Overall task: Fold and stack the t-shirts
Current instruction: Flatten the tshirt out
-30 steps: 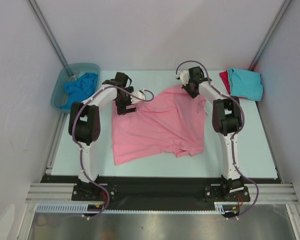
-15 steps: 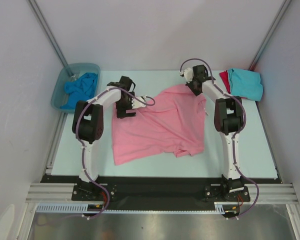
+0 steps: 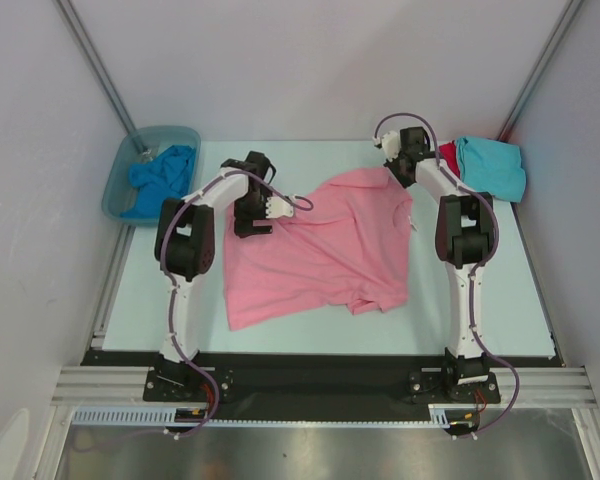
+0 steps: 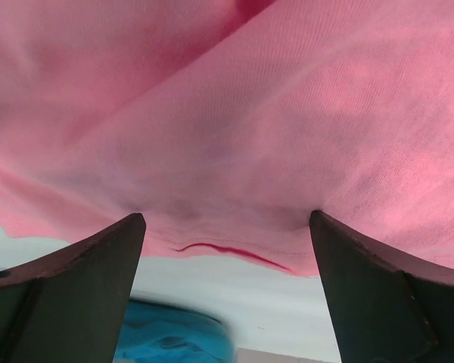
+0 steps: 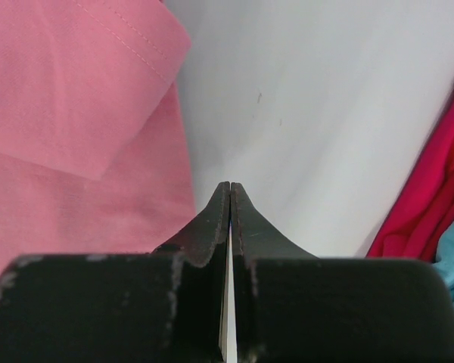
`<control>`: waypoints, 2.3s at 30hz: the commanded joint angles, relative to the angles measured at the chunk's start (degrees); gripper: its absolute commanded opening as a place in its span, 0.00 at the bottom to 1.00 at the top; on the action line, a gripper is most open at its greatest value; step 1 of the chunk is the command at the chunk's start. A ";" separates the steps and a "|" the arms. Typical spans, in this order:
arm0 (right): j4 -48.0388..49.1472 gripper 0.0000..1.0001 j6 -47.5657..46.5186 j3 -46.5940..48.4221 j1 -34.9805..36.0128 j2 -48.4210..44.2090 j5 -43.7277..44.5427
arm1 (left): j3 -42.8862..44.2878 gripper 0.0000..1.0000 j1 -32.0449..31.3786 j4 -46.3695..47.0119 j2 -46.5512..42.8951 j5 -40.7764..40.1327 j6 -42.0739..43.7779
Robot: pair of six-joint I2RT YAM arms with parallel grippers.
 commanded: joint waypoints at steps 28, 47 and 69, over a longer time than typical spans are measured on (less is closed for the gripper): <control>-1.14 0.01 -1.19 -3.49 5.08 -6.43 -2.56 | 9.68 0.94 7.28 -16.41 14.12 -16.03 2.83; -2.10 0.03 -0.66 -4.37 5.52 -8.01 -1.59 | 9.50 0.93 12.02 -19.13 18.60 -27.55 -0.86; 2.63 0.08 -1.28 2.49 11.32 -4.49 -1.86 | 6.25 0.86 15.37 -19.75 17.72 -32.03 -4.03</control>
